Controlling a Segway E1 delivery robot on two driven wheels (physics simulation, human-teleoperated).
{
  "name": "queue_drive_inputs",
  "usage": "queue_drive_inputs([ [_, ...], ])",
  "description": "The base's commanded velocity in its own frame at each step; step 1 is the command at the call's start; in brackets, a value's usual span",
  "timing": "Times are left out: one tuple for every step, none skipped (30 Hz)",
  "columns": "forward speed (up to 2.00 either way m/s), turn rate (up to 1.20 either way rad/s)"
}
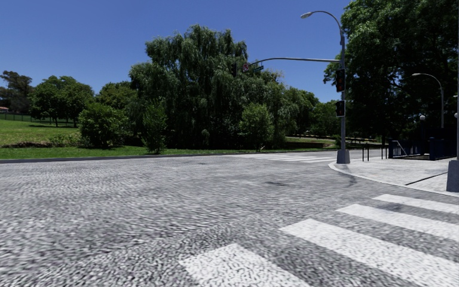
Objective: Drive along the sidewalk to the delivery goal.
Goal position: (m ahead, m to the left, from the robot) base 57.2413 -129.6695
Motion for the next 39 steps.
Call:
queue_drive_inputs([
  [0.0, 0.0],
  [0.0, 0.0],
  [0.0, 0.0],
  [0.0, 0.0],
  [0.0, 0.0],
  [0.0, 0.0],
  [0.0, 0.0],
  [0.0, 0.0],
  [0.0, 0.0],
  [0.0, 0.0],
  [0.0, 0.0],
  [0.0, 0.0],
  [0.0, 0.0],
  [0.0, 0.0],
  [0.0, 0.0],
  [0.0, 0.0],
  [0.0, 0.0],
  [0.0, 0.0],
  [0.0, 0.0],
  [0.0, 0.0],
  [0.0, 0.0],
  [0.0, 0.0],
  [0.0, 0.0],
  [0.0, 0.0],
  [0.0, 0.0],
  [0.0, 0.0],
  [0.0, 0.0],
  [0.0, 0.0],
  [0.0, 0.0],
  [0.0, 0.0],
  [0.0, -0.02],
  [0.0, -0.17],
  [0.0, -0.17],
  [0.0, -0.37],
  [0.13, -0.53],
  [0.41, -0.57],
  [0.66, -0.58],
  [0.66, -0.58],
  [0.83, -0.59],
])
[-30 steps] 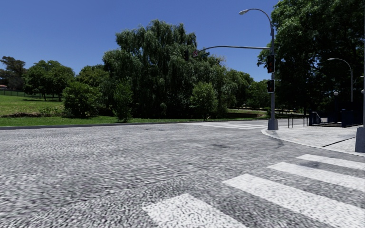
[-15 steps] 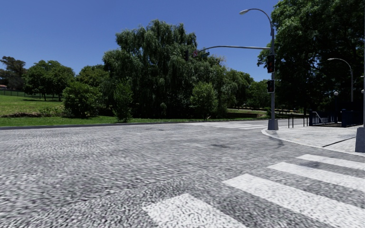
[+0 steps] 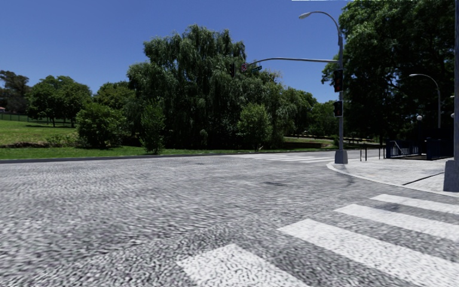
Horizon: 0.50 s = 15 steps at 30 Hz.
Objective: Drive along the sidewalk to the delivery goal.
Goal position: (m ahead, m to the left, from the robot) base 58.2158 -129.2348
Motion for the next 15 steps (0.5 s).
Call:
queue_drive_inputs([
  [0.92, -0.59],
  [0.96, -0.59],
  [0.96, -0.59],
  [0.96, -0.59],
  [0.96, -0.59],
  [0.96, -0.59],
  [0.96, -0.59],
  [0.96, -0.59],
  [0.96, -0.59],
  [0.96, -0.59],
  [0.96, -0.59],
  [0.96, -0.59],
  [0.96, -0.59],
  [0.96, -0.59],
  [0.96, -0.59],
])
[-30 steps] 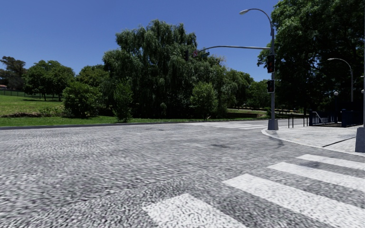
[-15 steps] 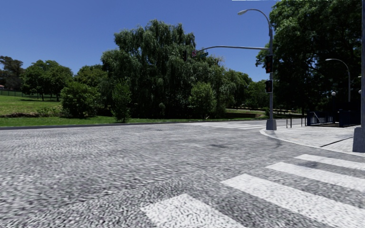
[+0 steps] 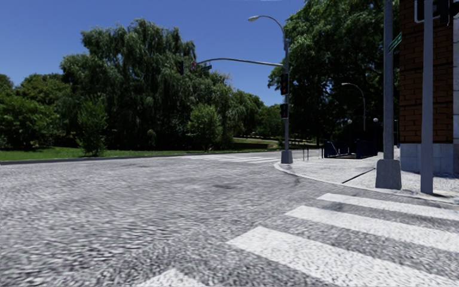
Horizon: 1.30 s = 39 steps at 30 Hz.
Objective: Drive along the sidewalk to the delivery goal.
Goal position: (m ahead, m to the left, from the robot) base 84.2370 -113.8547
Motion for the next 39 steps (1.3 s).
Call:
queue_drive_inputs([
  [0.96, -0.59],
  [0.96, -0.59],
  [0.96, -0.59],
  [0.96, -0.59],
  [0.98, -0.59],
  [1.0, -0.59],
  [1.01, -0.59],
  [1.01, -0.59],
  [1.01, -0.59],
  [1.01, -0.59],
  [1.02, -0.59],
  [1.02, -0.59],
  [1.02, -0.59],
  [1.02, -0.59],
  [1.03, -0.6],
  [1.05, -0.69],
  [1.06, -0.74],
  [1.06, -0.74],
  [1.06, -0.75],
  [1.06, -0.75],
  [1.06, -0.75],
  [1.06, -0.75],
  [1.06, -0.75],
  [1.06, -0.75],
  [1.06, -0.75],
  [1.06, -0.75],
  [1.06, -0.75],
  [1.06, -0.75],
  [1.06, -0.75],
  [1.06, -0.75],
  [1.06, -0.75],
  [1.07, -0.75],
  [1.07, -0.75],
  [1.08, -0.75],
  [1.08, -0.75],
  [1.09, -0.75],
  [1.09, -0.75],
  [1.1, -0.75],
  [1.1, -0.75],
])
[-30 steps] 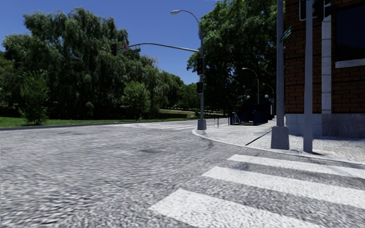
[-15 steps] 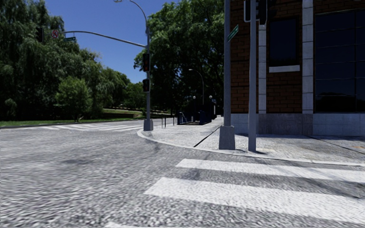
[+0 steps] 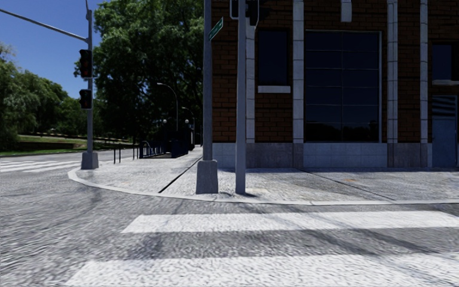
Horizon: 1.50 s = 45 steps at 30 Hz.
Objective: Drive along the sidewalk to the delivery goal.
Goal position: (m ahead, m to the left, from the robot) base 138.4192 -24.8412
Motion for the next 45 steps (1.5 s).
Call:
queue_drive_inputs([
  [1.11, -0.75],
  [1.11, -0.75],
  [1.11, -0.75],
  [1.11, -0.75],
  [1.11, -0.75],
  [1.12, -0.75],
  [1.12, -0.75],
  [1.12, -0.75],
  [1.12, -0.75],
  [1.12, -0.75],
  [1.12, -0.75],
  [1.13, -0.75],
  [1.13, -0.75],
  [1.14, -0.75],
  [1.18, 0.0],
  [1.26, 0.0],
  [1.26, 0.0],
  [2.0, 0.0],
  [2.0, 0.0],
  [2.0, 0.0],
  [2.0, 0.0],
  [2.0, 0.0],
  [2.0, 0.0],
  [2.0, 0.0],
  [2.0, 0.0],
  [2.0, 0.0],
  [2.0, 0.0],
  [2.0, 0.0],
  [2.0, 0.0],
  [2.0, 0.0],
  [2.0, 0.0],
  [2.0, 0.0],
  [2.0, 0.0],
  [2.0, 0.0],
  [2.0, 0.0],
  [2.0, 0.0],
  [2.0, 0.0],
  [2.0, 0.0],
  [2.0, 0.0],
  [2.0, 0.0],
  [2.0, 0.0],
  [2.0, 0.0],
  [2.0, 0.0],
  [2.0, 0.0],
  [2.0, 0.0],
])
